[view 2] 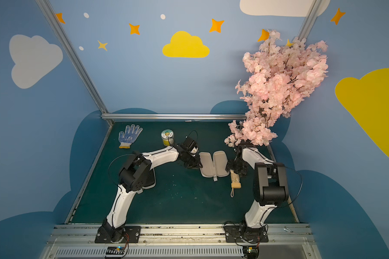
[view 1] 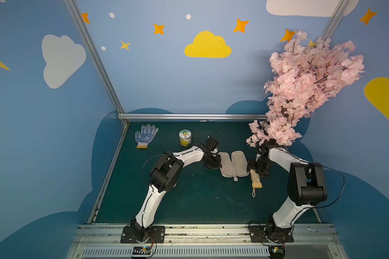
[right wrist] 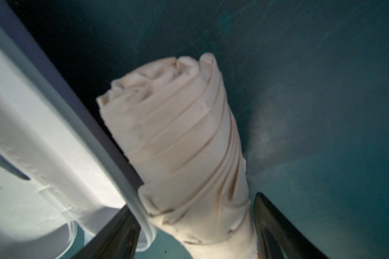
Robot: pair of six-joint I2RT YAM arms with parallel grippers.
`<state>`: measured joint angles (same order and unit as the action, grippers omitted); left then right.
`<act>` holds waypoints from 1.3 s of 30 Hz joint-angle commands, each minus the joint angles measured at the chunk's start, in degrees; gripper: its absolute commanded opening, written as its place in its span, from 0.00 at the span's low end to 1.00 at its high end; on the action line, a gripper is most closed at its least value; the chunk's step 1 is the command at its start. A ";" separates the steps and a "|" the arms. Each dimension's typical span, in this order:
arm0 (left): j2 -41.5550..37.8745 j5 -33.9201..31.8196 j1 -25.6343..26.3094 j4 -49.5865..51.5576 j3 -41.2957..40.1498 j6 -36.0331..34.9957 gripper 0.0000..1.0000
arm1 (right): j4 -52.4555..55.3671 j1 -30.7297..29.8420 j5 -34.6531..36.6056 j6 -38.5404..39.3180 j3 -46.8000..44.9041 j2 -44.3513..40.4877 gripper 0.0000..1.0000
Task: Put umbrellas into zippered umbrella sleeves
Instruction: Pick up the umbrella from the center of the board, then place the umbrella at the center of the board.
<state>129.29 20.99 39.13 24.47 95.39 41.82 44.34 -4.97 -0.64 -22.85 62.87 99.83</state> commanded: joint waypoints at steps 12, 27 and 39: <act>-16.40 1.38 -5.31 -7.86 -20.85 -3.27 0.07 | -4.75 -1.30 -8.63 0.71 -3.06 -1.57 0.37; -26.80 -3.91 -11.41 12.84 -26.13 -11.26 0.04 | 1.68 -15.01 -7.70 0.20 -4.07 -9.36 0.36; -33.08 -5.86 -15.42 17.42 -31.24 -13.47 0.04 | -3.13 -23.25 -13.62 -4.17 -2.75 -2.46 0.72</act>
<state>98.08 19.62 25.69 37.39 64.60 30.65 38.70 -29.04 -12.75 -28.05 59.70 98.70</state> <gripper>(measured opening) 0.050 0.696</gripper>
